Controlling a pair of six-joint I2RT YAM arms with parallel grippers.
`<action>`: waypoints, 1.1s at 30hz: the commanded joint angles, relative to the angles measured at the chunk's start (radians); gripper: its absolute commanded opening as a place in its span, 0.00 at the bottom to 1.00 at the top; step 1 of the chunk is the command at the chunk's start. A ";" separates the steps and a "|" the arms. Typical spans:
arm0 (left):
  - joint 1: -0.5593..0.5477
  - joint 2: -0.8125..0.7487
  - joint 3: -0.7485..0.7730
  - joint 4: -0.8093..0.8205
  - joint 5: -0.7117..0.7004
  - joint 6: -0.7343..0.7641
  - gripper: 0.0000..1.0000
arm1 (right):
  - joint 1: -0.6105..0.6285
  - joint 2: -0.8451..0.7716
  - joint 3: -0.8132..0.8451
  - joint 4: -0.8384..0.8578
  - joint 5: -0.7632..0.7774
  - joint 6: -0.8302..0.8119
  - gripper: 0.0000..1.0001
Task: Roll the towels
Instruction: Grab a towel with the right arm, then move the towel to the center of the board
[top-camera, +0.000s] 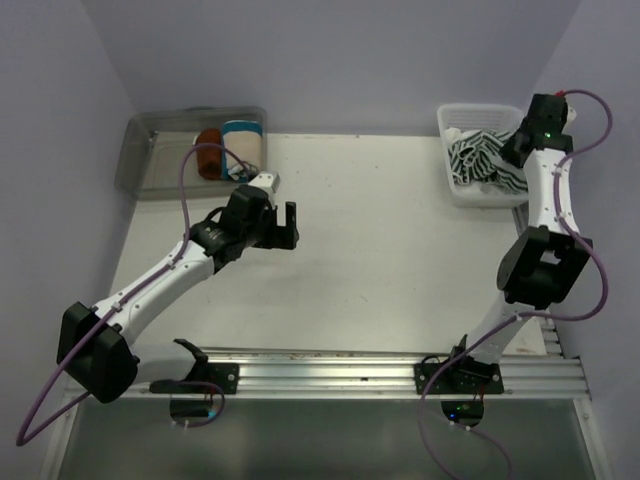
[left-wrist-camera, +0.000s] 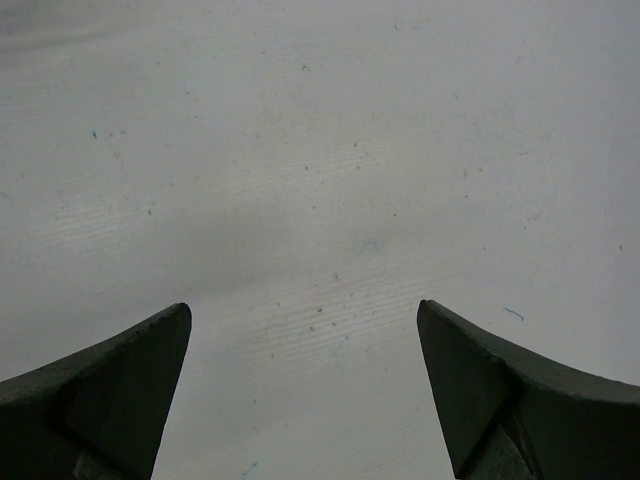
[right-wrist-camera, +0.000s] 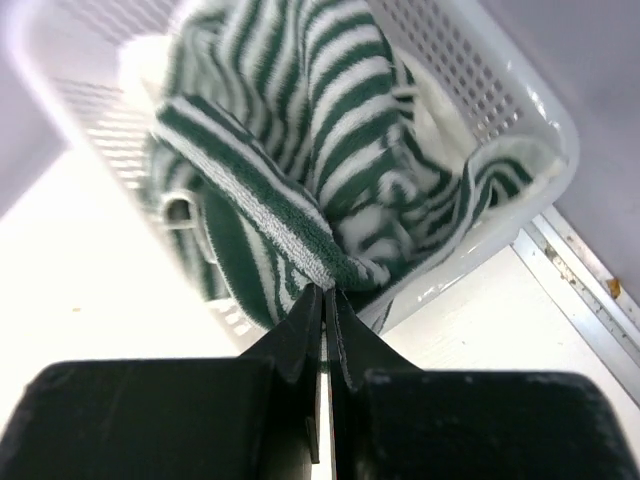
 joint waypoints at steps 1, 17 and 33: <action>0.001 0.016 0.041 0.012 -0.009 0.014 1.00 | 0.050 -0.219 0.041 0.060 -0.070 0.008 0.00; 0.105 0.116 0.296 -0.176 -0.107 -0.030 1.00 | 0.542 -0.445 0.245 0.095 -0.225 0.012 0.00; 0.335 -0.015 0.276 -0.188 -0.060 -0.027 1.00 | 1.081 -0.273 -0.372 0.146 -0.117 0.098 0.49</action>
